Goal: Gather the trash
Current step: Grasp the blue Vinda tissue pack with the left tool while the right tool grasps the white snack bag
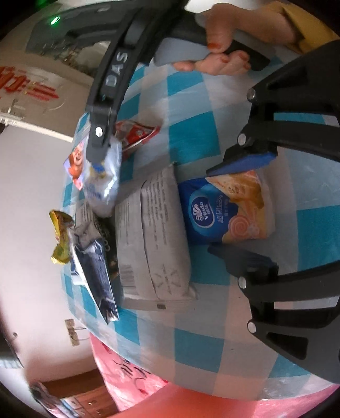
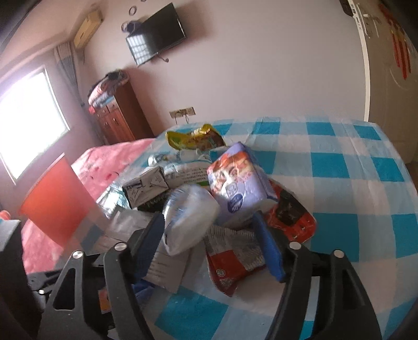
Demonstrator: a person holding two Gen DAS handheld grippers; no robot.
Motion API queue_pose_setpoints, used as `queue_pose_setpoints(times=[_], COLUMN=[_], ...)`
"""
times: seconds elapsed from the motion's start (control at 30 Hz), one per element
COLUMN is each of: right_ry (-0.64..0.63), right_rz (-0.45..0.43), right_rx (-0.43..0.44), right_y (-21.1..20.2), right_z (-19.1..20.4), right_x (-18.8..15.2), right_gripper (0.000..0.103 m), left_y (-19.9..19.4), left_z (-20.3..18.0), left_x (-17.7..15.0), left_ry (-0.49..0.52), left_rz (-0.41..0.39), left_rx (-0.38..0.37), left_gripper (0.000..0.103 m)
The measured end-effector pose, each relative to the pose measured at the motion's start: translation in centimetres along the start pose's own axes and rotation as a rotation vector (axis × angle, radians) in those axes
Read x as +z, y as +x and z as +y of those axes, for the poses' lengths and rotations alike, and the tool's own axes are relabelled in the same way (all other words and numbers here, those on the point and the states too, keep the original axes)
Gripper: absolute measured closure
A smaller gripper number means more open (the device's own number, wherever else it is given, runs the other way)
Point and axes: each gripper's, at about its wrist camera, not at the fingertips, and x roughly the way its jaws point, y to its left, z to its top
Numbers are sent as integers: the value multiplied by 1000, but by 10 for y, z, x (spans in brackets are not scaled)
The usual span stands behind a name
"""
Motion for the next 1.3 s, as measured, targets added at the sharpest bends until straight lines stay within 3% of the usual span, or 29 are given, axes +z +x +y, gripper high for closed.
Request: queue_pose_setpoints(times=[0.07,0.23,0.37,0.6,0.8,1.1,1.3], right_ry=[13,24,33,-48,-109,-175,-143], right_rz=[8,0,-10,-9,-4,76,59], right_rx=[13,24,43,57,68,189,119], right_y=[3,3,2,3,5,9,13], right_z=[-1,-2,-1,19,33,64,75], right_x=[-1,-2,-1,-2,-5,-19,-18], right_gripper=[32,29,29,29,27,27,27], left_y=[1,4,2,-11,-25,-57,-66], left_z=[-5,-14,-12,-6,12,46,66], left_x=[-1,-6,-6,-13,-18,-27,-24], left_ry=[30,98,83,36,-14,-59,-101], left_rz=[-8,-37,-46,-39,-20,-63,-103], left_rx=[3,64,69,13,-56,-40,-25], left_gripper=[38,40,51,66,67,67,67])
